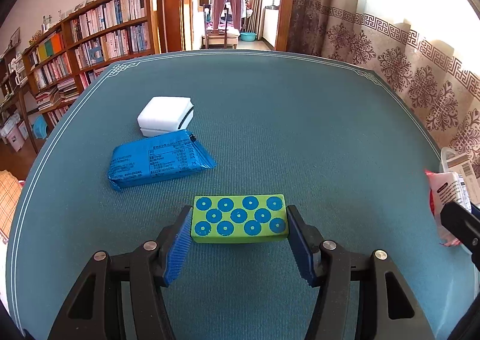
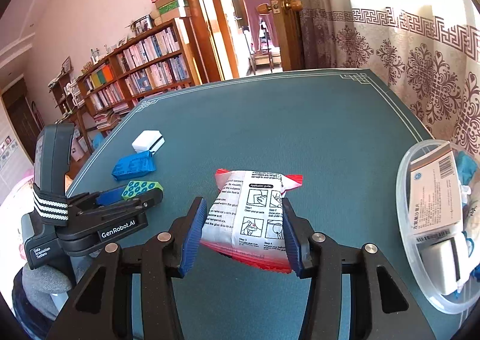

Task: Organize objects
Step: 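Grasp the red-white snack packet with the right tool while the left holds the block, then carry the snack packet into the bowl and open the right tool while the left holds the block, then lower the green dotted block into the bowl and open the left tool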

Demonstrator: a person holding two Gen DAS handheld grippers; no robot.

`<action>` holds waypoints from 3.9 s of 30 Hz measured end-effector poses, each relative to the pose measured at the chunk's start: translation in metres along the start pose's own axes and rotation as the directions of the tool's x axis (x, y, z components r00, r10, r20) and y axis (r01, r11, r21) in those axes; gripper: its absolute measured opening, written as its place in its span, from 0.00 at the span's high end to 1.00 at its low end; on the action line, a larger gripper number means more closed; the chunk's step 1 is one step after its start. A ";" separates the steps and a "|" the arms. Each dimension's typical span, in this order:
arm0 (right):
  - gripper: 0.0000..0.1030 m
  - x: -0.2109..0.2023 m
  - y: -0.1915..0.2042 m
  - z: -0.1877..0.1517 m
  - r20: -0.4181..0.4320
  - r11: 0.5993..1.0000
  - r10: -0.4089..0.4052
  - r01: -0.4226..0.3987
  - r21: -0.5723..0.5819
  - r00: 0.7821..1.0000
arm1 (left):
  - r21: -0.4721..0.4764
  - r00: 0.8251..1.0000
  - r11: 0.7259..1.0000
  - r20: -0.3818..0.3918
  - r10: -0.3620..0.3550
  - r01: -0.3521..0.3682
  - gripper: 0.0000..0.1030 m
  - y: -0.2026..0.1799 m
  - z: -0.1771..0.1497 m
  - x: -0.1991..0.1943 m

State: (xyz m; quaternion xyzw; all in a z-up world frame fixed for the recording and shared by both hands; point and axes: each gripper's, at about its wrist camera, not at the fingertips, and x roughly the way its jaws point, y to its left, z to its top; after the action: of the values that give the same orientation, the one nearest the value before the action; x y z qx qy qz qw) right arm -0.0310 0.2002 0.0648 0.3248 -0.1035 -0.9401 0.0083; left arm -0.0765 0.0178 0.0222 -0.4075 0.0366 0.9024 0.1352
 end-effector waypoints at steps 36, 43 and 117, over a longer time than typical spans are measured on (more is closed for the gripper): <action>0.52 -0.053 -0.200 0.039 0.055 0.869 -0.462 0.439 0.229 0.885 | 0.107 0.999 0.993 -0.009 -0.044 0.045 0.39 -0.038 -0.016 -0.004; 0.51 -0.034 -0.195 0.042 0.026 0.876 -0.464 0.454 0.164 0.886 | 0.107 0.999 0.993 -0.011 -0.046 0.047 0.39 -0.036 -0.016 -0.004; 0.46 -0.137 -0.207 -0.064 0.120 0.906 -0.379 0.342 0.248 0.918 | 0.288 0.784 0.732 -0.149 -0.603 0.617 0.38 -0.298 0.015 -0.053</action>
State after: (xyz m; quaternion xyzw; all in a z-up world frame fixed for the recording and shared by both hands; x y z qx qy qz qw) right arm 0.1270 0.4023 0.0573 0.2580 -0.1464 -0.9314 -0.2110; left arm 0.0281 0.2953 0.0850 -0.3897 0.0504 0.7800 0.4870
